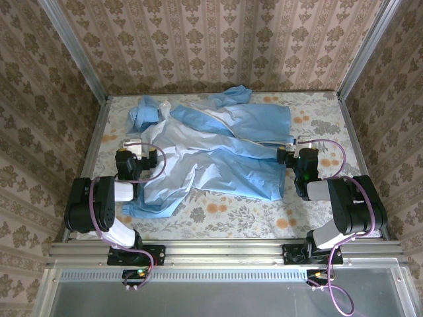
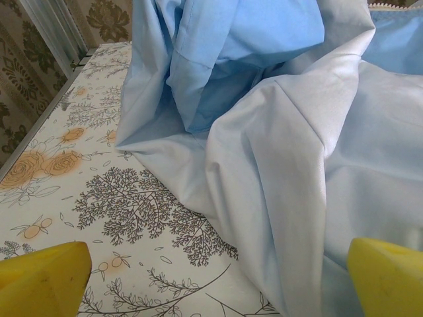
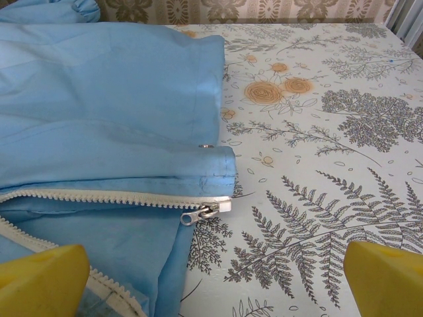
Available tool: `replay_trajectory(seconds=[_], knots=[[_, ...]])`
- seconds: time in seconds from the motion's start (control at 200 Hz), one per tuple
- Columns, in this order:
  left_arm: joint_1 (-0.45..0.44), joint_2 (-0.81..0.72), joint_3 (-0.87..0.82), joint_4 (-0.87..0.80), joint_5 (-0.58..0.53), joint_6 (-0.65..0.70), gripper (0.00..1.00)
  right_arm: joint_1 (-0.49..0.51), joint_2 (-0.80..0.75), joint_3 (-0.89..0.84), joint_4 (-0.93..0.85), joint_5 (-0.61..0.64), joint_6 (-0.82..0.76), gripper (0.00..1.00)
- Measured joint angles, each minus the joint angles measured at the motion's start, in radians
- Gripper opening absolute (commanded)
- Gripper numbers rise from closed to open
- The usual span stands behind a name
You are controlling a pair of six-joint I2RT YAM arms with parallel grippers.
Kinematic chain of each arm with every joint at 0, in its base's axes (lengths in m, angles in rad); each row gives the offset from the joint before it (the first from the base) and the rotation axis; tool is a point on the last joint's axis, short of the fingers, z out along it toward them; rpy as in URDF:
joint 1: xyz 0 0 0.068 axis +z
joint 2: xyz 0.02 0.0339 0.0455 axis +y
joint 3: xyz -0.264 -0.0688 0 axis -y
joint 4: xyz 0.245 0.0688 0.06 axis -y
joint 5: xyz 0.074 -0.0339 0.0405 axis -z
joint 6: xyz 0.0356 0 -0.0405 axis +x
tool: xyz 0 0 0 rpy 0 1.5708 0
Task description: Zip up the jacket
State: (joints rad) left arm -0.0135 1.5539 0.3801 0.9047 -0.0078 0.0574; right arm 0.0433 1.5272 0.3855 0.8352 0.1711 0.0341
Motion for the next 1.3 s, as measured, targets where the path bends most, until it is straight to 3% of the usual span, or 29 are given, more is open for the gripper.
replay_trajectory(seconds=[0.145, 0.27, 0.435, 0.61, 0.76, 0.985, 1.185, 1.3], knots=[[0.0, 0.0, 0.0, 0.0, 0.0, 0.0, 0.98, 0.0, -0.003, 0.006, -0.017, -0.027, -0.004, 1.0], [-0.007, -0.034, -0.006, -0.005, -0.019, 0.0, 0.99, 0.001, -0.08, 0.052, -0.159, -0.053, -0.011, 1.0], [-0.014, -0.201, -0.015, -0.1, -0.043, -0.004, 0.98, 0.009, -0.232, 0.219, -0.404, -0.056, 0.003, 1.0], [-0.028, -0.386, 0.009, -0.306, -0.078, -0.037, 0.93, 0.042, -0.236, 0.4, -0.599, -0.056, 0.028, 1.0], [-0.066, -0.464, 0.102, -0.57, -0.098, -0.089, 0.86, 0.112, -0.101, 0.581, -0.755, -0.056, 0.049, 0.98], [-0.192, -0.475, 0.161, -0.789, -0.06, -0.27, 0.79, 0.246, 0.252, 0.882, -0.938, -0.082, 0.053, 0.77], [-0.315, -0.307, 0.164, -0.812, 0.016, -0.444, 0.72, 0.332, 0.496, 1.061, -1.052, -0.115, 0.077, 0.49], [-0.347, -0.174, 0.179, -0.805, 0.061, -0.505, 0.7, 0.337, 0.59, 1.155, -1.127, -0.126, 0.101, 0.41]])
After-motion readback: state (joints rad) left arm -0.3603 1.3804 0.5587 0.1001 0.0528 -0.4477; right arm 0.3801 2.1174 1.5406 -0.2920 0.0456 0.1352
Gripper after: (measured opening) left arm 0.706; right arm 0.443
